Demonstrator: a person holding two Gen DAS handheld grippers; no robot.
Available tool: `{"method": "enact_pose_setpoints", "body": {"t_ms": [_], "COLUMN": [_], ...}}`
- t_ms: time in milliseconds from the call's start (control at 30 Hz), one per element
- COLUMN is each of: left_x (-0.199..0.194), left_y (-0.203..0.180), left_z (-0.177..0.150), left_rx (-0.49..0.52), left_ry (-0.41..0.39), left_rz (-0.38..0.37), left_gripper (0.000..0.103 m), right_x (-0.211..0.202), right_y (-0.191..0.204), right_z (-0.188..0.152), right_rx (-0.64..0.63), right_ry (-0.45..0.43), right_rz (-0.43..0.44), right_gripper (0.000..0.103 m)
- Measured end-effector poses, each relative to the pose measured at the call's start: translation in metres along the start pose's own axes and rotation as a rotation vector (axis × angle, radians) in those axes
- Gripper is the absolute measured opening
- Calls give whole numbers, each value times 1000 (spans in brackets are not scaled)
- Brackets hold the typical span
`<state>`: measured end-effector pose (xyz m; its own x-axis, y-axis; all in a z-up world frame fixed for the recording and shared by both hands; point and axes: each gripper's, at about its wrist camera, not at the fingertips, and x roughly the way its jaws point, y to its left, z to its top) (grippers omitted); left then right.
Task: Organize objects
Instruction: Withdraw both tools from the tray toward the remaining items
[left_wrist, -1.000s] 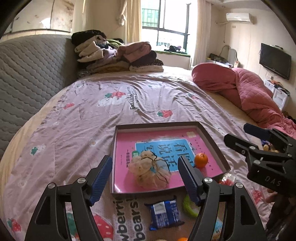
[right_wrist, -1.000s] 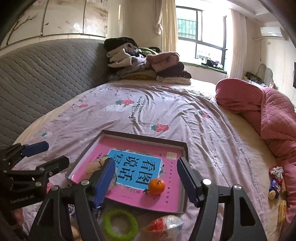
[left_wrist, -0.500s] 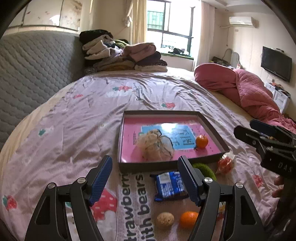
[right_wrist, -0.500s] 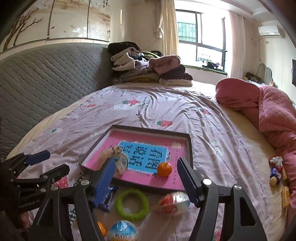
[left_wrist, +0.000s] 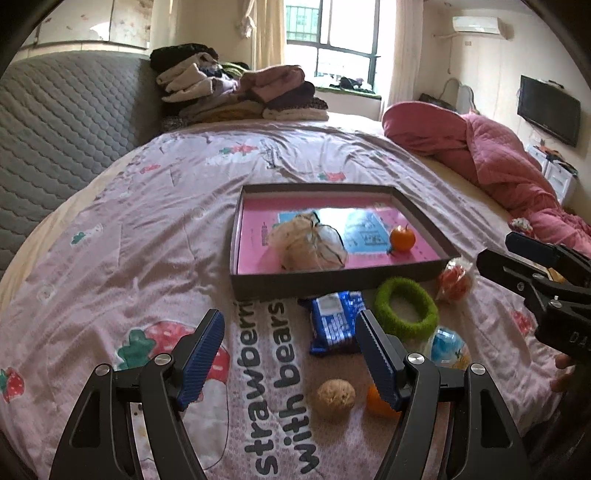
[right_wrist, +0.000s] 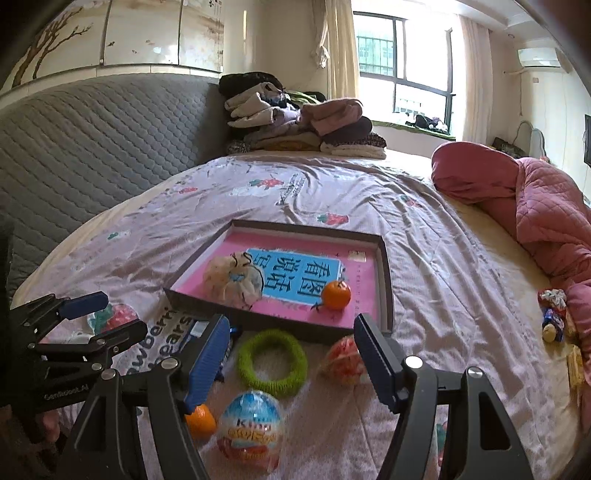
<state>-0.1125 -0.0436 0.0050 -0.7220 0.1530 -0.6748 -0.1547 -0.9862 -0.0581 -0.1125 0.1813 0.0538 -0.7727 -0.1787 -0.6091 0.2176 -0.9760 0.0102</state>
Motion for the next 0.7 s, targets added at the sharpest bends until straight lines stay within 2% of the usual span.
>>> {"method": "enact_pose_setpoints", "body": {"t_ms": [700], "left_x": [24], "left_y": [-6], "left_z": [-32], "left_rx": [50], "left_ry": [143], "left_rz": [-30], "left_gripper": [74], "right_x": [8], "right_y": [22], "right_z": [-53], "right_rx": [-53], "right_ry": [121], "right_rz": [44], "right_gripper": [69]}}
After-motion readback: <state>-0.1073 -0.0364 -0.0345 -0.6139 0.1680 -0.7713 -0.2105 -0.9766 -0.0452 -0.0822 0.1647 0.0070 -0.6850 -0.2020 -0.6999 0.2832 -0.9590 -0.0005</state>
